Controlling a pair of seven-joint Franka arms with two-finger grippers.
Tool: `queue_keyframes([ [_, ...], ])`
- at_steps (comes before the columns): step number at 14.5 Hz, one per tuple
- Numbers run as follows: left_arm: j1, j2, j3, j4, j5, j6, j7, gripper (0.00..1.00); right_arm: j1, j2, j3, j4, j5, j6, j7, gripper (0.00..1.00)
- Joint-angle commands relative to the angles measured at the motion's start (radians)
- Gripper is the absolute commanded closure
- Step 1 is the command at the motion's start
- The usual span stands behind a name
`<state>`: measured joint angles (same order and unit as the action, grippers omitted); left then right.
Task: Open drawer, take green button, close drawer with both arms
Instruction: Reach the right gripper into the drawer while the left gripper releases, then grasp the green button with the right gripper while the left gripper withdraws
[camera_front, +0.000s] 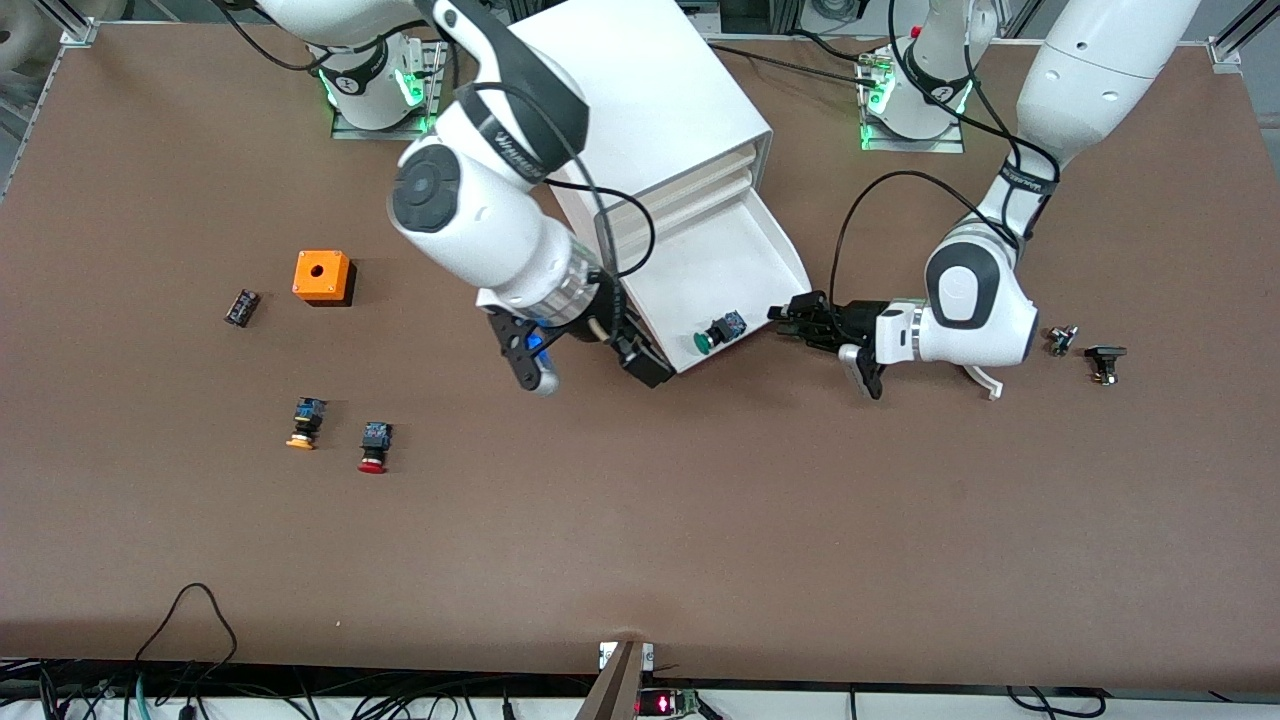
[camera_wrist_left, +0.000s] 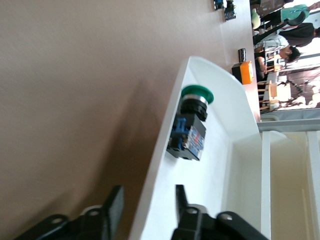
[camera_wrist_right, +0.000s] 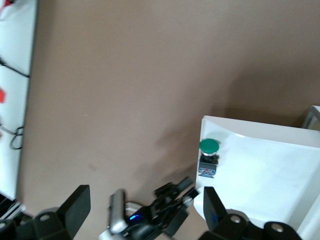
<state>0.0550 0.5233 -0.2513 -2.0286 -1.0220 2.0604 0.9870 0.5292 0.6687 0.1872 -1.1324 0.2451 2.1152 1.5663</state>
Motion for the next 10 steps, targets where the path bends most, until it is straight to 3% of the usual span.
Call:
queue_keyframes([
  [1,0.049,-0.040,-0.002,0.074,0.153,-0.069,-0.104,0.00,0.058,0.063,-0.005,0.033,-0.073,0.028,0.095,0.00],
  [5,0.080,-0.055,0.007,0.310,0.500,-0.325,-0.403,0.00,0.142,0.136,-0.008,0.033,-0.176,0.057,0.187,0.00],
  [10,0.085,-0.063,0.006,0.614,0.782,-0.632,-0.692,0.00,0.239,0.209,-0.040,0.034,-0.222,0.092,0.290,0.00],
])
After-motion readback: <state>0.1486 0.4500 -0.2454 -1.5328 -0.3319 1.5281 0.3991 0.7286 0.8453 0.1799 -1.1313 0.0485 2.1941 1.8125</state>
